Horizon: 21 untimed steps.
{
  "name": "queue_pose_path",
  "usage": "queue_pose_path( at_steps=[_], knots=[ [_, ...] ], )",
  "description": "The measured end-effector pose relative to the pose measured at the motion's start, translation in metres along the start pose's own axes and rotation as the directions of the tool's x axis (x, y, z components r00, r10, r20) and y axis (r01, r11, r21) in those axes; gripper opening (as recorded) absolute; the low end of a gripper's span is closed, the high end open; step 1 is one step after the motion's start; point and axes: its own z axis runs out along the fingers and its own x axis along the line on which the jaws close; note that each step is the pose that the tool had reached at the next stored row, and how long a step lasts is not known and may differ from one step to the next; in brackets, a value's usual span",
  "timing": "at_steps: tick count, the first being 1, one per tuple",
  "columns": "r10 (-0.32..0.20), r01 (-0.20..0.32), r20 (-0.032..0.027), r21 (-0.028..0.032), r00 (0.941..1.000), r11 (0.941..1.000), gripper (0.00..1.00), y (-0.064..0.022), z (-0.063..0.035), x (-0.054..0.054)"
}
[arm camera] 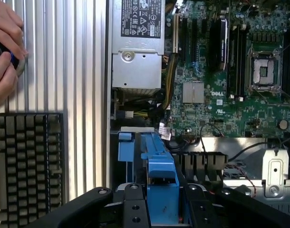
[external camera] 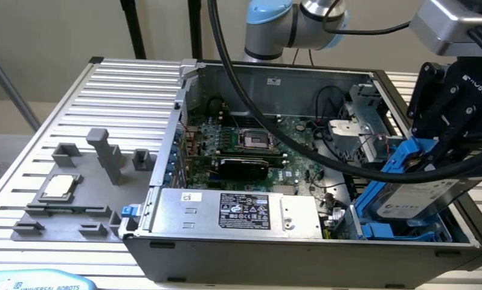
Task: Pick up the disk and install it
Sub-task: 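Insert the disk into the insertion slot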
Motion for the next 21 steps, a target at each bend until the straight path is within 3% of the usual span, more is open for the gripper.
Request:
queue_pose_path(
  at_steps=[21],
  knots=[
    [-0.001, 0.001, 0.0001, -0.0001, 1.0, 1.0, 0.33, 0.0, 0.0339, 0.002]
  ],
)
